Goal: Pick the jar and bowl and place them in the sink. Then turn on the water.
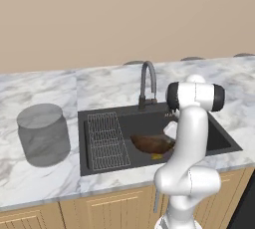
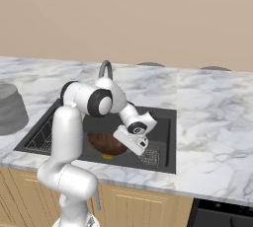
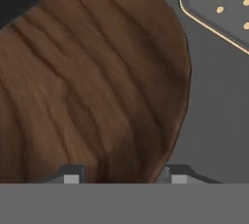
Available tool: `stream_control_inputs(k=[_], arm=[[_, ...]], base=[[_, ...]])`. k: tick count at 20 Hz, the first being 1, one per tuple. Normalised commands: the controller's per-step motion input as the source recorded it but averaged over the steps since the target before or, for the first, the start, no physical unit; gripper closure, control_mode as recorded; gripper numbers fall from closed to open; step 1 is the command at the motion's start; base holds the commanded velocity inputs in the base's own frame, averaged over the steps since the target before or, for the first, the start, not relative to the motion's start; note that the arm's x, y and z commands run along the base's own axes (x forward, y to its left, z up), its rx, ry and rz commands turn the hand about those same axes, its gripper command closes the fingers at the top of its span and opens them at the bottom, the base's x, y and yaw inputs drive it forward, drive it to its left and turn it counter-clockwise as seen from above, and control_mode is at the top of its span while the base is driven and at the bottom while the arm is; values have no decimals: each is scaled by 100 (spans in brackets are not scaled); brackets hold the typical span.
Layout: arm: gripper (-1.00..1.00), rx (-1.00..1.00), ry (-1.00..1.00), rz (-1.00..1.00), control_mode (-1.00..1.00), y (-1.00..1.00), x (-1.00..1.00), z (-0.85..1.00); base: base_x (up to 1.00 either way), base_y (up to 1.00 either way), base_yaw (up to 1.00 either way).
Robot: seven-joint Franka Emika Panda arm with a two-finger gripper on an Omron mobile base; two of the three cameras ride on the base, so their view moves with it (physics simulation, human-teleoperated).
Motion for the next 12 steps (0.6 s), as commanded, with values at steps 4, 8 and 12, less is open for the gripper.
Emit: stream_control_inputs(k=[4, 8, 12], arm=[[-100, 9, -5, 0, -100, -23, -3, 14], [-100, 2, -4, 0, -100, -23, -5, 18], [-100, 0, -3, 0, -100, -17, 0, 35]], base=[[0, 0, 0], [0, 0, 0], [0, 0, 0]])
